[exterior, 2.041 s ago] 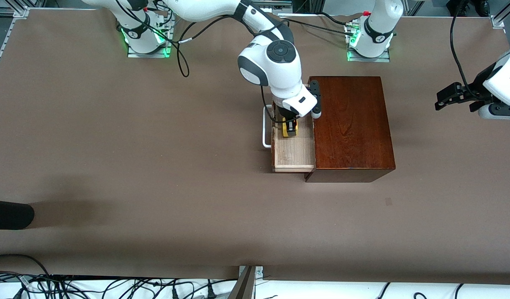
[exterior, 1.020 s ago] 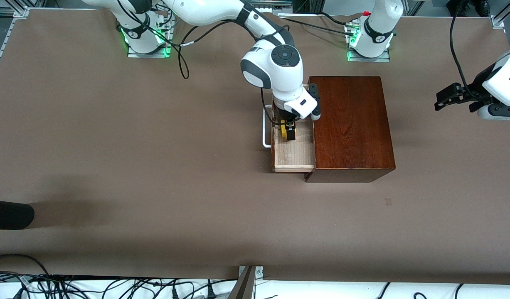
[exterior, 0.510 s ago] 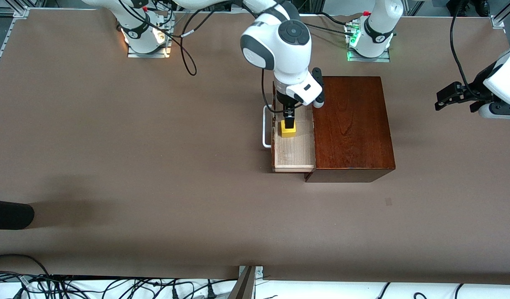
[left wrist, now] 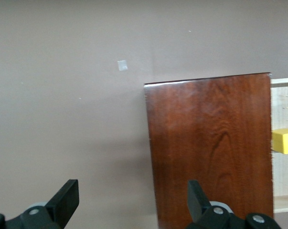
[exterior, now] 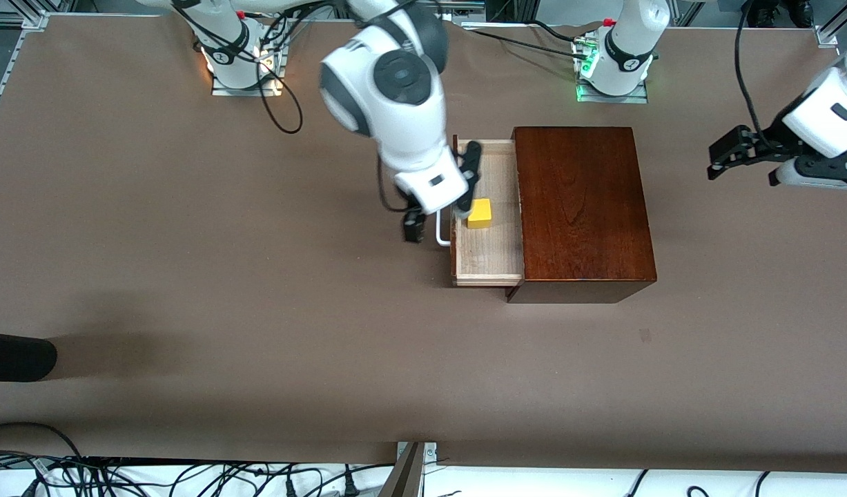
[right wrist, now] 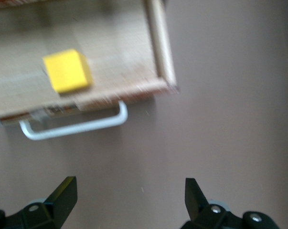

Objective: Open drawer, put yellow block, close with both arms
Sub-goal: 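Raise the right gripper away from the drawer and move it back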

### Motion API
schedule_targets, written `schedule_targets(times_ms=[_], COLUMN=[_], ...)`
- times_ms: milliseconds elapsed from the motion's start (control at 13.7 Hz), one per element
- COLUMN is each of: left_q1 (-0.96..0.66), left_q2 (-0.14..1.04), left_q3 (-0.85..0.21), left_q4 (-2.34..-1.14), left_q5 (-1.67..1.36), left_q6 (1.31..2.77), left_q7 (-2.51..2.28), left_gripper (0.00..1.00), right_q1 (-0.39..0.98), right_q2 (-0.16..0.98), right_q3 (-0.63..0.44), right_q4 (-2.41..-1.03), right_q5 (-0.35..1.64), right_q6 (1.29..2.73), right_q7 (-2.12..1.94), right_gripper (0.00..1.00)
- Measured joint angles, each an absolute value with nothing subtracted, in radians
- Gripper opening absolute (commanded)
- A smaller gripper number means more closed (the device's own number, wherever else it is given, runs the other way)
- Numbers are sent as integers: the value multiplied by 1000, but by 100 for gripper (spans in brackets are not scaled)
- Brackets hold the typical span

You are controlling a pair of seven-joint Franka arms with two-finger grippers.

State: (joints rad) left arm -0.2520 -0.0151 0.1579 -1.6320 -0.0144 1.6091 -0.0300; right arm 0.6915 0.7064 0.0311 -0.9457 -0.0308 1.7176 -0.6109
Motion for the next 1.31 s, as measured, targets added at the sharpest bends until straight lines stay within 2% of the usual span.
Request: schedule_targets(times_ms=[73, 146, 292, 437, 510, 729, 875, 948, 1312], left_q1=[-254, -256, -279, -356, -393, -472, -519, -540, -632], left_q2=[-6, 6, 30, 57, 69, 98, 129, 151, 237], left_q3=[124, 84, 16, -17, -21, -25, -26, -26, -26], left_q4=[-1617, -1599, -1571, -1556, -1549, -1540, -1529, -1512, -1455], left_q5=[-15, -15, -16, -16, -16, -16, -19, -31, -48], left_q6=[1598, 1585, 1571, 1568, 1568, 1566, 1566, 1567, 1592], left_q7=[-74, -124, -230, -352, -400, -544, -682, -745, -970], left_gripper=[100, 93, 57, 27, 18, 10, 10, 2, 0], right_q1=[661, 633, 590, 551, 531, 463, 418, 400, 301], right_q2=[694, 684, 657, 632, 619, 548, 475, 435, 245], right_q3=[30, 30, 30, 30, 30, 29, 29, 29, 28], right_q4=[-946, -945, -944, -945, -949, -1009, -1092, -1141, -1395], right_q5=[-28, -26, -25, -24, -24, -24, -24, -24, -24], right_q6=[1687, 1663, 1646, 1633, 1631, 1634, 1661, 1678, 1752], right_q7=[-611, -611, -611, -611, -611, -609, -577, -538, -272], right_gripper=[100, 100, 100, 100, 100, 100, 100, 100, 100])
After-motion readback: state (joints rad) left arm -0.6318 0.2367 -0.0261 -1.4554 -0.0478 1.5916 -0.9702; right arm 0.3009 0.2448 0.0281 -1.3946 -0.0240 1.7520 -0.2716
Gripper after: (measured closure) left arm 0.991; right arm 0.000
